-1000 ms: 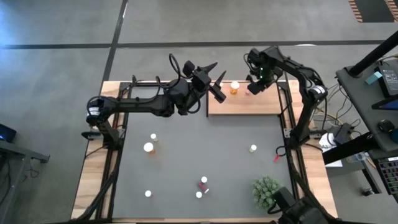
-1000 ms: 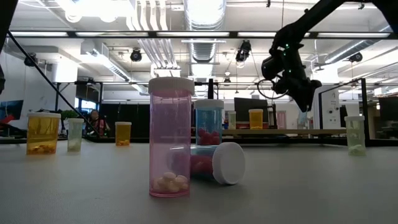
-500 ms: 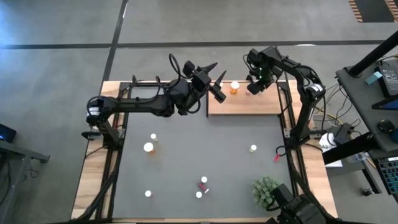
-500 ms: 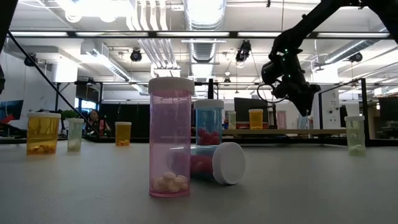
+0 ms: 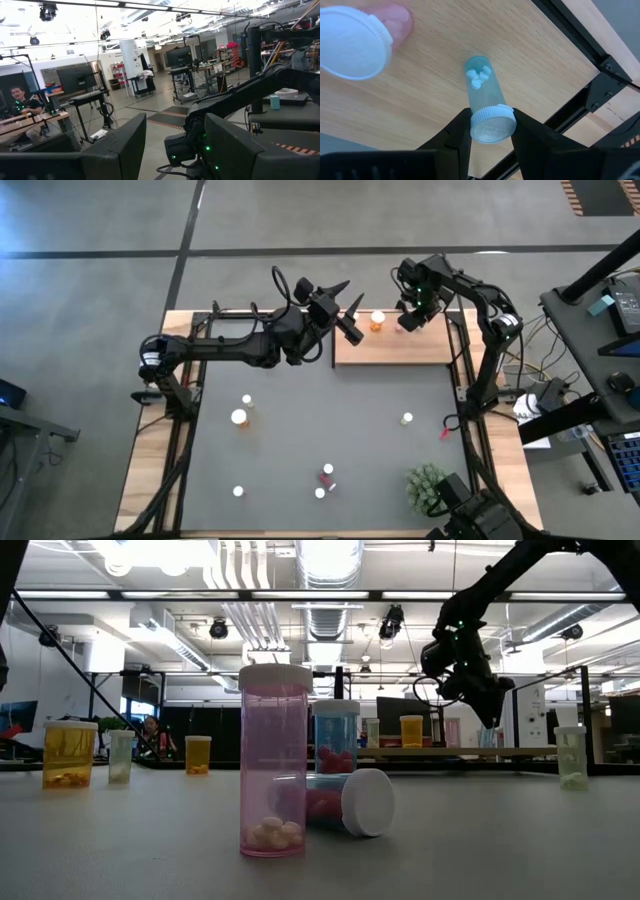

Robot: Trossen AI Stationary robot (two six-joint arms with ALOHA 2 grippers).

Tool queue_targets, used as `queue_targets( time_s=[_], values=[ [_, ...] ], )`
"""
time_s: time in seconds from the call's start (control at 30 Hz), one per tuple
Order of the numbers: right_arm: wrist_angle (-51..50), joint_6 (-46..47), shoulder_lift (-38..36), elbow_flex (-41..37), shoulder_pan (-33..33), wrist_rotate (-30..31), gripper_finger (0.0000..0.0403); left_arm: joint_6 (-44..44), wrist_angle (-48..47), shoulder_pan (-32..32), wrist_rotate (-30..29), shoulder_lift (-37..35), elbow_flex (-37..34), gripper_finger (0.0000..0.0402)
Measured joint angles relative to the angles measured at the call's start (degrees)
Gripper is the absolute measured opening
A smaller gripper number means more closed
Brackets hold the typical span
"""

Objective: Pick and place medicine bottles onto shelf by color
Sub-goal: Put the bottom left blue medicine bottle on the shelf

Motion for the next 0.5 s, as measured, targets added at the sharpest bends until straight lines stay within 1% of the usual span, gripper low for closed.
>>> queue_targets(
  time_s=[0.1, 0.33, 0.5],
  values=[
    [0.23, -0.55, 0.0, 0.0, 0.0, -0.02, 0.0117, -0.01, 0.0, 0.0, 0.0, 0.0, 0.0, 0.0187],
    [0.71, -1.63, 0.2, -0.02, 0.0, -0.22, 0.015, -0.03, 0.01, 0.0, 0.0, 0.0, -0.01, 0.0187],
    [0.65, -2.12, 0.15, -0.02, 0.0, -0.2, 0.0161, -0.05, 0.02, 0.0, 0.0, 0.0, -0.02, 0.0187]
  ],
)
